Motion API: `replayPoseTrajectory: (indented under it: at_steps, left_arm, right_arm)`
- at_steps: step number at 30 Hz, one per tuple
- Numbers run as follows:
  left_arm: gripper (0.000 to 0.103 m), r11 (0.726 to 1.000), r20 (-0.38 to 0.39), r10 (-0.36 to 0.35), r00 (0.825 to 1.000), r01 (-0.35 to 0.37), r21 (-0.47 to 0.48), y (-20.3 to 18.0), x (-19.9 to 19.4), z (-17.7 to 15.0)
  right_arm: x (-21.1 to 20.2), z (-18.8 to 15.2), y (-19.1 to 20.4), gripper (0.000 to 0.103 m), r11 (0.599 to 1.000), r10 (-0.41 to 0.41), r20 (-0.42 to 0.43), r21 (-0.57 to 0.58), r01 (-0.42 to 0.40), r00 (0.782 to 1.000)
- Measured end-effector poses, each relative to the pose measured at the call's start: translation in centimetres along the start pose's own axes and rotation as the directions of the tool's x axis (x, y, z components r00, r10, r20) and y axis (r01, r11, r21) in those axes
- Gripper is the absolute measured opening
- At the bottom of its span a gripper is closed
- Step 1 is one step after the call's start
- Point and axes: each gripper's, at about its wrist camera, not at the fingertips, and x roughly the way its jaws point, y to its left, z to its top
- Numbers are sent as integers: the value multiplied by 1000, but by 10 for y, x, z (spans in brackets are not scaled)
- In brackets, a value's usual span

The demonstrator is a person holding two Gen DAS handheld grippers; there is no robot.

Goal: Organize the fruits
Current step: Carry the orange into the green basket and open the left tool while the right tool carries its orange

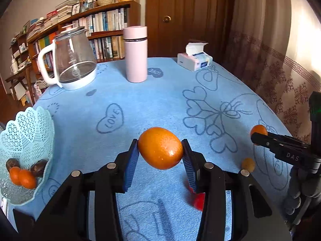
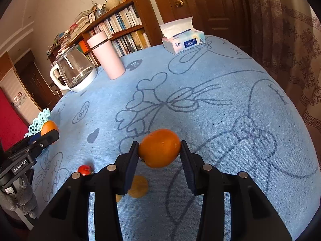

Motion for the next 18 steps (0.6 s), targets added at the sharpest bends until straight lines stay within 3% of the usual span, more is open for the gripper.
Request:
replayPoseTrajectory:
  at_steps: [18]
  left_arm:
    - [44, 980, 104, 167, 980, -154, -124, 80, -50, 5]
  right_arm:
    - [-20, -4, 31, 42, 998, 49, 33, -37, -48, 998]
